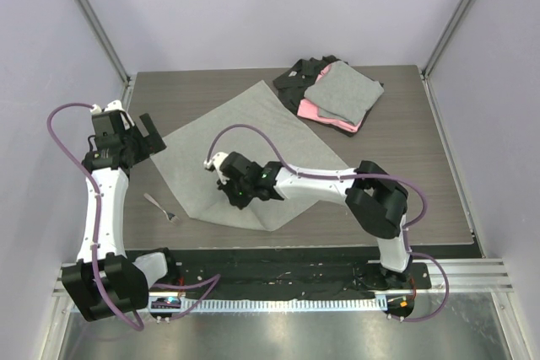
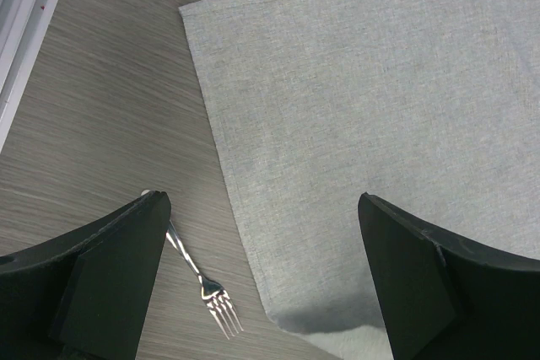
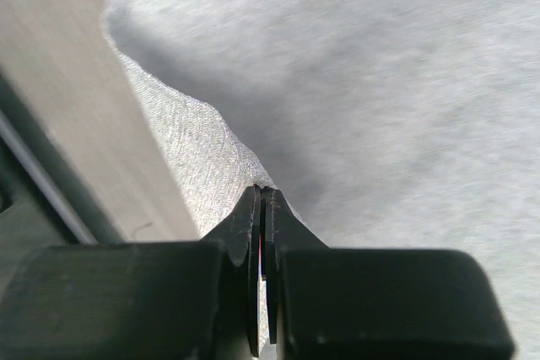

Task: Fold the napkin, place the utensils inside, and roll it up
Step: Fold the napkin

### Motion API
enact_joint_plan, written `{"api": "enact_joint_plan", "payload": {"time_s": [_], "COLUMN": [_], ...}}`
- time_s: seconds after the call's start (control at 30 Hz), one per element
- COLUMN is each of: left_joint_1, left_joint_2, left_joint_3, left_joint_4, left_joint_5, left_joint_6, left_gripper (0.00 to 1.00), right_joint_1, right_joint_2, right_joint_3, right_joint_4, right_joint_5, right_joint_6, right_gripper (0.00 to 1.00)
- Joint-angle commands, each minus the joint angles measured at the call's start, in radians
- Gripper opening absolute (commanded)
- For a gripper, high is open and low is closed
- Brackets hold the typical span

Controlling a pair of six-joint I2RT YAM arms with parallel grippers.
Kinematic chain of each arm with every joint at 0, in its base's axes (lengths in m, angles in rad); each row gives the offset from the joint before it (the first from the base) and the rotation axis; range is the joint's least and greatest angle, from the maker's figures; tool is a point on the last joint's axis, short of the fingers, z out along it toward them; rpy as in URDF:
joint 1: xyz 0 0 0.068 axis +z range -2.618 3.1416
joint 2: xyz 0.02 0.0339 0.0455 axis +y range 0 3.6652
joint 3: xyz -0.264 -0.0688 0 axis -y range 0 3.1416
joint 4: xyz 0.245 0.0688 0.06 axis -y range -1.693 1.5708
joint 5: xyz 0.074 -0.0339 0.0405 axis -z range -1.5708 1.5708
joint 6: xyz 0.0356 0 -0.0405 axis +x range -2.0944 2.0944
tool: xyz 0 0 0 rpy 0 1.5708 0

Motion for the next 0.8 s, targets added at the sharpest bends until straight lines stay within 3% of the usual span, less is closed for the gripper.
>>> {"api": "enact_joint_plan", "payload": {"time_s": [0.0,0.1,0.23,0.43,0.77], "left_joint_1": [0.002,0.002,0.003,0.002,0.002], "left_joint_2": [0.0,0.001,0.003,0.004,0.001], "left_joint_3": [-0.004,-0.004,-0.006,-0.006,-0.007], "left_joint_4": [0.029,0.029,0.029,0.031,0.029], "left_joint_5": [0.0,0.001,0.003,0.004,0.004], "left_joint_6": [-0.01,-0.012,-0.015,-0.016,-0.016], "left_gripper": [1.0,1.0,1.0,1.0,1.0], "right_joint_1": [-0.03,-0.036,-0.039,-0.048,-0.053], "right_joint_2": [0.03,0.039,0.047,0.045,0.062], "right_joint_3": [0.055,0.049,0.032,-0.002,-0.013], "right_joint_4": [0.015,0.016,0.021,0.035,0.038], "right_joint_5": [-0.026,-0.062,-0.079,-0.079,-0.052], "right_joint_6": [-0.057,-0.079,-0.093,-0.108,-0.134], "right_gripper": [0.01,0.01,0.17,0.31,0.37]}}
